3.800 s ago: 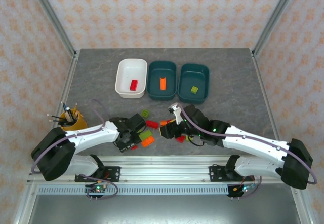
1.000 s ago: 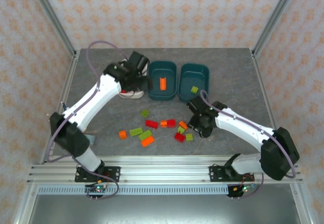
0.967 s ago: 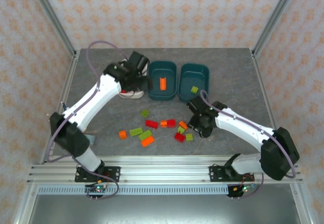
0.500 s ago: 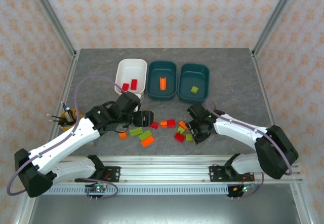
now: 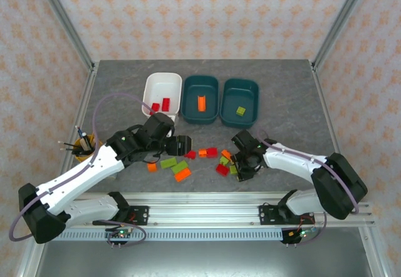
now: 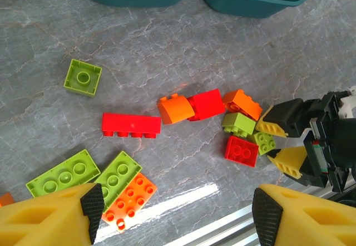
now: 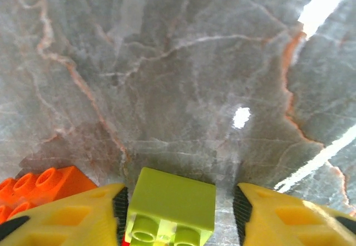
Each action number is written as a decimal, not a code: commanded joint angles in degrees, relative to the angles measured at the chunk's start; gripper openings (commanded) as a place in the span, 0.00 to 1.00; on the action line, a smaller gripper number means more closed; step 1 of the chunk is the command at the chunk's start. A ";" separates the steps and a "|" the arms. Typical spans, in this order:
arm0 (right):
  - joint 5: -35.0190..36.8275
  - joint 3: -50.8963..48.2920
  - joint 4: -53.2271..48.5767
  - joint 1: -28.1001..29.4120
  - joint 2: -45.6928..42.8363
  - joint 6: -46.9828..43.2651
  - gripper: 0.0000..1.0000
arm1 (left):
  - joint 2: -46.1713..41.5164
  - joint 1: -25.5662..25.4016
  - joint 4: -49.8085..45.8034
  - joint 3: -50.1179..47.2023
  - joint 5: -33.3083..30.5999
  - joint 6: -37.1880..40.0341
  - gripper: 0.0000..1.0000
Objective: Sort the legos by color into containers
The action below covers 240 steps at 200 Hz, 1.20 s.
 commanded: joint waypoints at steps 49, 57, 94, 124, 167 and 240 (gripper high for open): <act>2.08 2.85 2.31 0.76 3.24 1.07 0.32 | 0.06 -0.32 2.42 -0.43 -0.03 -0.96 0.74; 3.55 4.18 -0.11 0.68 2.36 -0.15 0.30 | -0.04 -0.33 2.43 -0.27 -0.24 -1.07 0.74; 16.45 16.14 -16.32 -1.81 -3.75 -13.27 0.29 | 0.45 -0.20 1.89 3.11 -1.61 -3.04 0.75; 22.36 28.97 -21.29 -5.41 -0.77 -31.23 0.28 | 4.54 2.26 1.17 9.70 -1.20 -5.58 0.76; 14.71 42.24 -15.53 -11.69 14.17 -49.31 0.28 | 10.73 8.93 3.08 14.99 2.31 -7.16 0.76; 3.89 57.12 -17.74 -18.27 39.41 -55.26 0.32 | 16.27 14.34 3.33 20.79 2.95 -6.99 0.76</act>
